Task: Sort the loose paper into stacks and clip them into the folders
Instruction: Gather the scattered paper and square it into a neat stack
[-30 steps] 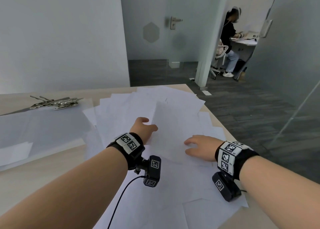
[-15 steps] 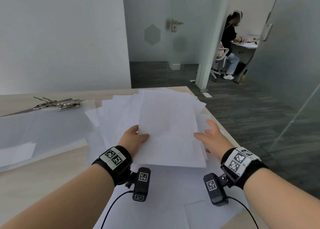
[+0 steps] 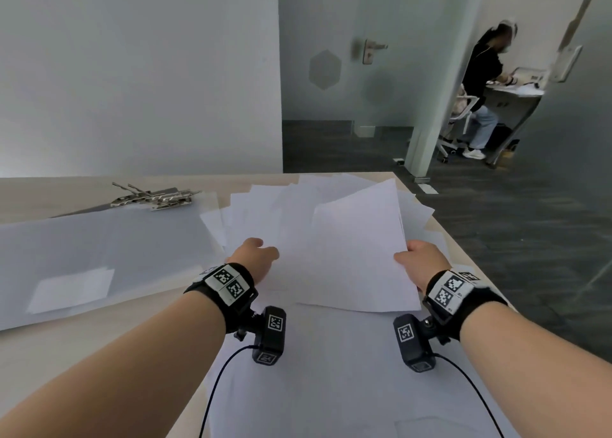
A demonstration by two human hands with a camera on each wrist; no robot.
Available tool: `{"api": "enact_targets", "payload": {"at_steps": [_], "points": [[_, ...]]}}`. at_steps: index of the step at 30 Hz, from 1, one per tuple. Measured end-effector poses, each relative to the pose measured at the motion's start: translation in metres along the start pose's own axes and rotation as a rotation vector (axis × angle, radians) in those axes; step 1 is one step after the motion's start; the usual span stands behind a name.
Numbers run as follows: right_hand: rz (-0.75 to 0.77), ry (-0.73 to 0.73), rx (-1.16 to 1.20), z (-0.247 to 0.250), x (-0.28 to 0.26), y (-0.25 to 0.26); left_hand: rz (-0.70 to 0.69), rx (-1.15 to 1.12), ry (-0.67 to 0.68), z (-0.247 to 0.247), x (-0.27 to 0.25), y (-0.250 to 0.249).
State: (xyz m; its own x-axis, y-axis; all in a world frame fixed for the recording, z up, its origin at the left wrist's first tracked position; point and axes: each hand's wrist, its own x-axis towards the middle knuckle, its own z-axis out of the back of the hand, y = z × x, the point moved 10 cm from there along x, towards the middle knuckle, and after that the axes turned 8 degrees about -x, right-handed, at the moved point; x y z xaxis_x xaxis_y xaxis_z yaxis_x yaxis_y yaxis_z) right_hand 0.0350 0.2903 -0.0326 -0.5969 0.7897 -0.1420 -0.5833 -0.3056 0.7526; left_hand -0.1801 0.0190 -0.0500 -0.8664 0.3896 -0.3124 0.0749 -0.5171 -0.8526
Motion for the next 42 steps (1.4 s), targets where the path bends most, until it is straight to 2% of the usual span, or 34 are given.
{"api": "enact_targets", "payload": {"at_steps": [2, 4, 8, 13, 16, 21, 26, 29, 32, 37, 42], "points": [[0.052, 0.006, -0.142, -0.007, 0.006, 0.014, 0.045, 0.087, -0.041, 0.005, 0.013, 0.012], [0.075, 0.069, -0.214, -0.019, 0.010, 0.022, 0.074, 0.077, -0.068, 0.007, 0.023, 0.021], [0.108, 0.177, -0.303, -0.046, 0.011, 0.032, 0.047, -0.061, -0.084, 0.014, 0.016, 0.015], [0.157, 0.205, -0.354, -0.063, 0.001, 0.040, -0.085, -0.227, -0.188, 0.036, 0.016, 0.008], [0.184, 0.226, -0.344, -0.070, -0.008, 0.044, -0.069, -0.352, -0.227, 0.046, 0.015, 0.014], [0.210, 0.273, -0.319, -0.076, -0.025, 0.049, 0.052, -0.487, -0.198, 0.045, 0.007, 0.033], [0.192, 0.285, -0.214, -0.078, -0.039, 0.050, 0.022, -0.475, -0.234, 0.044, -0.006, 0.040], [0.191, 0.307, -0.173, -0.083, -0.046, 0.051, 0.059, -0.524, -0.177, 0.032, -0.007, 0.053], [0.188, 0.346, -0.117, -0.088, -0.053, 0.052, 0.114, -0.619, -0.058, 0.017, -0.008, 0.060], [0.182, 0.384, -0.112, -0.086, -0.060, 0.050, 0.120, -0.531, -0.006, 0.020, -0.013, 0.065], [0.095, 0.227, -0.324, -0.041, -0.049, 0.031, 0.062, -0.344, -0.055, 0.044, -0.015, 0.064]]}}
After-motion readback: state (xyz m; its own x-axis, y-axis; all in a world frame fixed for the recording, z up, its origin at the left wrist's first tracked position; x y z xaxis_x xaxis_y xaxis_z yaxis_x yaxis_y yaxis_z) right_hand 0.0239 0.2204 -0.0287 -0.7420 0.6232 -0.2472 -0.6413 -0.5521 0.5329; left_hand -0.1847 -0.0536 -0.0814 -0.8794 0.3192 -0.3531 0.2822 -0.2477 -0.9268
